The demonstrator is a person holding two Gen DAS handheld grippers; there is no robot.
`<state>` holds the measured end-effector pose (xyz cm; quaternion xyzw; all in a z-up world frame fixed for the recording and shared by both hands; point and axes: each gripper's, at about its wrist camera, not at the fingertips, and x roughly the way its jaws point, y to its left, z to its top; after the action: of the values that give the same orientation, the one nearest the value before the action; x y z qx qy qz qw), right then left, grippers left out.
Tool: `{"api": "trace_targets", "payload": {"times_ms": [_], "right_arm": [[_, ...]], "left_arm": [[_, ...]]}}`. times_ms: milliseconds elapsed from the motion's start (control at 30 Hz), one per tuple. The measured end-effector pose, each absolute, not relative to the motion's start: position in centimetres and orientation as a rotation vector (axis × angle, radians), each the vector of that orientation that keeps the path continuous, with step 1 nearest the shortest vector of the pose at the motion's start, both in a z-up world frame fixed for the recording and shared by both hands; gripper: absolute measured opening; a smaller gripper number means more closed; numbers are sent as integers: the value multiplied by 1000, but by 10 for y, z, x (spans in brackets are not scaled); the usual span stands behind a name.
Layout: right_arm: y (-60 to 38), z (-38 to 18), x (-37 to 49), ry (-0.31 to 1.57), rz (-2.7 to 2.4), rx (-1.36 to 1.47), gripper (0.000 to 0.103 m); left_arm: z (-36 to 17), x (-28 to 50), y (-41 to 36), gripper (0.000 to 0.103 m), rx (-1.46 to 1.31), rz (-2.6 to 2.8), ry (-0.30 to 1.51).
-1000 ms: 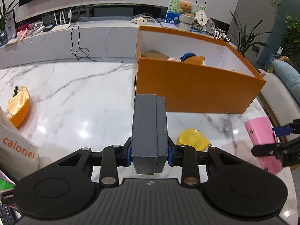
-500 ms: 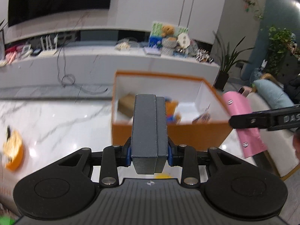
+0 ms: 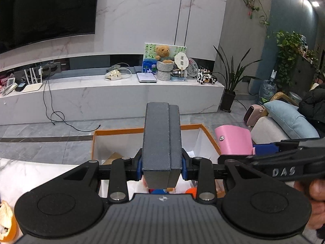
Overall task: Organize objects
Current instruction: 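Lift the gray box and pink wallet and carry both over the orange box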
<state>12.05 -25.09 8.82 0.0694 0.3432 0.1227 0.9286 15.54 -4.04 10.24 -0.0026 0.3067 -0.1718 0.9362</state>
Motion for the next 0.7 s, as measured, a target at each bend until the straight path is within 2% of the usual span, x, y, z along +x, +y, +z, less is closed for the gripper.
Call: {"api": "trace_targets", "payload": {"times_ms": [367,700], "right_arm": [[-235,61,172,738,225,38,79],[-227,15,217,825,191,-29,79]], "left_arm": [[71,214,-39,39,-95,-346,745],[35,252,-53,39,19,-258,813]]}}
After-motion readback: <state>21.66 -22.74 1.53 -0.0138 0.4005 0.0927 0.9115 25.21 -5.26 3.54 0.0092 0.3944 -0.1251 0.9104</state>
